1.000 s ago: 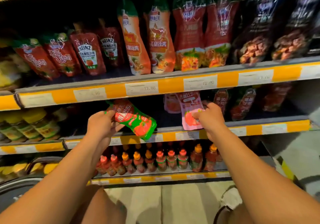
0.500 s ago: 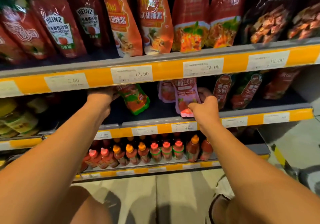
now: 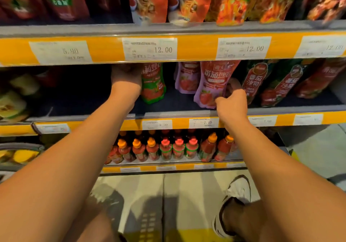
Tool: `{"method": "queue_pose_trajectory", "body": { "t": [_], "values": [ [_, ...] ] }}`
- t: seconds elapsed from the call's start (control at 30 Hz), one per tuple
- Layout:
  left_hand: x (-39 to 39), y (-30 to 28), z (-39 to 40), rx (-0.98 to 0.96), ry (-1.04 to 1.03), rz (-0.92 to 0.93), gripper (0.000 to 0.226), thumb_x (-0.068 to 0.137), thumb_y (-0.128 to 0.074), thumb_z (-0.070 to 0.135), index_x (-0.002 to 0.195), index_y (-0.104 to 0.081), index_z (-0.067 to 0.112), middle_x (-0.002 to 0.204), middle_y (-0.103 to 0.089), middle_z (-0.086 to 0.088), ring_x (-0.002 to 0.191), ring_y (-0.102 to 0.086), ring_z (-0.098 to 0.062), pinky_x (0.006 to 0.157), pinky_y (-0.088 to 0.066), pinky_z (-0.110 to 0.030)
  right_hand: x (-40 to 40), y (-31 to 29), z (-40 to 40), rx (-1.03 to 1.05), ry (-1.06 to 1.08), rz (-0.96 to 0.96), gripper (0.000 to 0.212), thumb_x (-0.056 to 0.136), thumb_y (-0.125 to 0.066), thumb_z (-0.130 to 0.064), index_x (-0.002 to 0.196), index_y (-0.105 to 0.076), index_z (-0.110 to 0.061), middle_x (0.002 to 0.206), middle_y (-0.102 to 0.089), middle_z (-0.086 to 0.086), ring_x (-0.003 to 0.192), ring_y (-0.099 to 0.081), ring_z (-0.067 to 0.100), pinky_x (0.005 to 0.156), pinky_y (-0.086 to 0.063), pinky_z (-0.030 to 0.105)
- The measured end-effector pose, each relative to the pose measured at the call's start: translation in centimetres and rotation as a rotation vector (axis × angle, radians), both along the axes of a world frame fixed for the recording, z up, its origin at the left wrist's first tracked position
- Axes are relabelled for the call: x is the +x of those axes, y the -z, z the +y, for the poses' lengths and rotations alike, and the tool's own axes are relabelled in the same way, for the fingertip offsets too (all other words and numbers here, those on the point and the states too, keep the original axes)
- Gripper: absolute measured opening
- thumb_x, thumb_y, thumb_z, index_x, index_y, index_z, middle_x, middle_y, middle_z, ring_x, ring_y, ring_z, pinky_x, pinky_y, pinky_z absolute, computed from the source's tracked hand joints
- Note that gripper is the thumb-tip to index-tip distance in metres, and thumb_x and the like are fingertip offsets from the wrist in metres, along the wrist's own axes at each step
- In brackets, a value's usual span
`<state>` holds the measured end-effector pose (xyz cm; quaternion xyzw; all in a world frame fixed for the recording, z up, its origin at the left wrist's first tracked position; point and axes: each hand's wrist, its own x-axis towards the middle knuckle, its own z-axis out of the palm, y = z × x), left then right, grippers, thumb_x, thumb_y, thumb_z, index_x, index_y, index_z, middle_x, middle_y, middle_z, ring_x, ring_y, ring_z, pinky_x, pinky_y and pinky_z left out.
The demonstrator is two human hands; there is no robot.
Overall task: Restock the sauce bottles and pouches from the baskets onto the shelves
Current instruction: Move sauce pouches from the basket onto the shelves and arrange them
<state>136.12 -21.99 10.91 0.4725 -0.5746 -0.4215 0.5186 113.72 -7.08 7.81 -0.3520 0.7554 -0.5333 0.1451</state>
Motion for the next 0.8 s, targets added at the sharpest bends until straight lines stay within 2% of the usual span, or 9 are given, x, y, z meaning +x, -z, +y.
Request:
{"method": "queue_pose_trajectory", "body": {
  "t": [0.07,0.13,0.2,0.27,0.33,0.47,0.6,0.7,0.8],
  "values": [
    [-0.4,0.1,0.0,-0.018,0.032,-0.044,0.033,0.099,-0.066,0.017,0.13,-0.057,0.019,0.131,-0.062,-0.002,0.106,-0.06,0.009,0.089,-0.048,-0.009,-0.1,0.0,0.0,0.023,0.002,0.012,0.042,0.087,-0.056,0.01,0.122,-0.06,-0.012,0.084,-0.056,-0.005,0.065,-0.046,0.004,0.046,-0.035,0.005],
    [-0.5,0.9,-0.1,0.02,0.094,-0.197,0.053,0.091,-0.077,0.018,0.139,-0.054,0.016,0.144,-0.059,-0.003,0.129,-0.056,-0.014,0.106,-0.045,-0.026,-0.2,0.3,0.0,0.076,0.022,0.026,0.027,0.087,-0.057,0.008,0.103,-0.058,-0.013,0.078,-0.051,-0.001,0.059,-0.041,0.011,0.044,-0.034,0.015],
    [0.0,2.3,-0.6,0.042,0.139,-0.289,0.064,0.083,-0.084,0.018,0.139,-0.054,0.016,0.143,-0.059,-0.003,0.131,-0.055,-0.019,0.103,-0.044,-0.028,-0.3,0.4,0.2,0.134,0.074,0.049,0.024,0.087,-0.059,0.004,0.082,-0.042,-0.013,0.069,-0.033,0.001,0.056,-0.024,0.016,0.046,-0.025,0.028],
    [0.4,3.5,-0.5,0.032,0.169,-0.31,0.067,0.078,-0.088,0.018,0.137,-0.056,0.016,0.137,-0.062,0.001,0.123,-0.058,-0.016,0.098,-0.046,-0.029,-0.2,0.2,0.7,0.162,0.095,0.068,0.03,0.088,-0.063,-0.003,0.079,-0.037,-0.013,0.071,-0.033,0.004,0.058,-0.025,0.017,0.048,-0.023,0.034],
    [0.8,4.8,-0.7,0.02,0.182,-0.355,0.066,0.077,-0.089,0.022,0.135,-0.058,0.018,0.127,-0.061,0.009,0.115,-0.057,-0.012,0.092,-0.045,-0.028,0.2,-0.3,1.2,0.161,0.107,0.09,0.021,0.09,-0.068,-0.011,0.09,-0.048,-0.005,0.084,-0.05,0.014,0.067,-0.04,0.02,0.054,-0.038,0.044],
    [1.1,5.4,-1.4,0.018,0.171,-0.387,0.059,0.08,-0.087,0.027,0.132,-0.06,0.022,0.12,-0.06,0.014,0.112,-0.058,-0.012,0.09,-0.046,-0.028,1.3,-0.6,3.1,0.111,0.088,0.158,0.034,0.09,-0.072,-0.014,0.108,-0.046,-0.001,0.101,-0.054,0.022,0.076,-0.042,0.018,0.062,-0.041,0.029],
    [1.2,5.3,-2.3,0.003,0.179,-0.423,0.058,0.081,-0.085,0.027,0.134,-0.059,0.024,0.135,-0.066,0.002,0.122,-0.061,-0.019,0.102,-0.05,-0.04,3.8,-0.9,3.9,0.019,-0.13,0.249,0.02,0.091,-0.069,-0.013,0.106,-0.058,-0.02,0.102,-0.065,-0.004,0.089,-0.06,0.004,0.077,-0.05,0.024],
    [1.2,4.9,-3.0,0.019,0.189,-0.405,0.061,0.083,-0.084,0.023,0.137,-0.056,0.022,0.139,-0.063,0.0,0.128,-0.06,-0.021,0.107,-0.048,-0.043,6.3,-0.4,3.1,0.183,-0.468,0.415,0.042,0.095,-0.069,-0.023,0.134,-0.058,-0.026,0.132,-0.062,-0.01,0.122,-0.056,0.005,0.104,-0.045,0.025],
    [1.0,4.9,-3.9,0.025,0.204,-0.404,0.065,0.085,-0.082,0.022,0.143,-0.051,0.022,0.146,-0.059,0.0,0.133,-0.055,-0.021,0.111,-0.046,-0.046,8.2,0.4,2.0,0.326,-0.647,0.585,0.065,0.094,-0.07,-0.034,0.153,-0.042,-0.029,0.151,-0.049,-0.009,0.136,-0.046,0.013,0.113,-0.04,0.035]
  ]
}}
